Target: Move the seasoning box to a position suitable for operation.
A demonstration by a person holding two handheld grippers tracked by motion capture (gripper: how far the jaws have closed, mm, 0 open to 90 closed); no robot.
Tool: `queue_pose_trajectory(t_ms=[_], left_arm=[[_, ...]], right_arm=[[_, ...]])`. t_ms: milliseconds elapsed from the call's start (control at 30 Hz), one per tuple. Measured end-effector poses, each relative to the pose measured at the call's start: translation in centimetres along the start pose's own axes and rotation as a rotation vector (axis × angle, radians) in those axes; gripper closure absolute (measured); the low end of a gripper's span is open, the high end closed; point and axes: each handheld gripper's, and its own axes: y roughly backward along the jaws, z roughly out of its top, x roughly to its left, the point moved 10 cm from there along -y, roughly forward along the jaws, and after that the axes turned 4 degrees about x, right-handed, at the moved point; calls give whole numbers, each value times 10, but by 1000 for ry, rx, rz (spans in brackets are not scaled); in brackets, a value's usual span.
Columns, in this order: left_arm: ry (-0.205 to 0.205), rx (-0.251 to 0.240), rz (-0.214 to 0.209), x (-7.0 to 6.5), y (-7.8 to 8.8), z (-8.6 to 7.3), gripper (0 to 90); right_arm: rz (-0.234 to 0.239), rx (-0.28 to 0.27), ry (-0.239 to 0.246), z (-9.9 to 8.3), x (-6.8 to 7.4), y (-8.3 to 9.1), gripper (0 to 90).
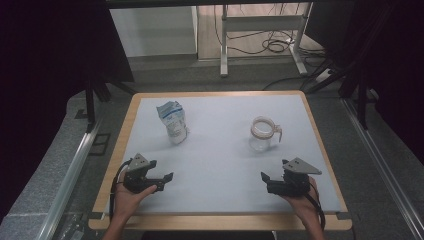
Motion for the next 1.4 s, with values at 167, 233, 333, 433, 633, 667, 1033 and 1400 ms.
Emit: queue_pose_trajectory(t_ms=[167,233,333,433,633,667,1033,1400], left_arm=[[-6,15,-20,-2,-6,-1,173],[-13,13,-25,-4,-6,-1,173],[-16,13,-26,-5,-7,-2,173],[-15,11,-35,-6,-7,-3,173],[-22,27,-22,-1,-10,-6,173],[-22,27,-22,-1,-10,-6,173],[-42,26,-35,-7,-13,-1,167],[-33,29,-38,-4,-14,-3,167]], right_arm=[[5,11,18,6,-2,-8,118],[15,10,17,9,0,-10,118],[8,4,34,12,2,-10,118],[8,-7,56,25,2,-6,118],[-6,-28,79,63,-7,-5,117],[-6,-28,79,63,-7,-5,117],[-9,-13,72,108,-29,-20,105],[0,105,33,110,-53,-67,86]])
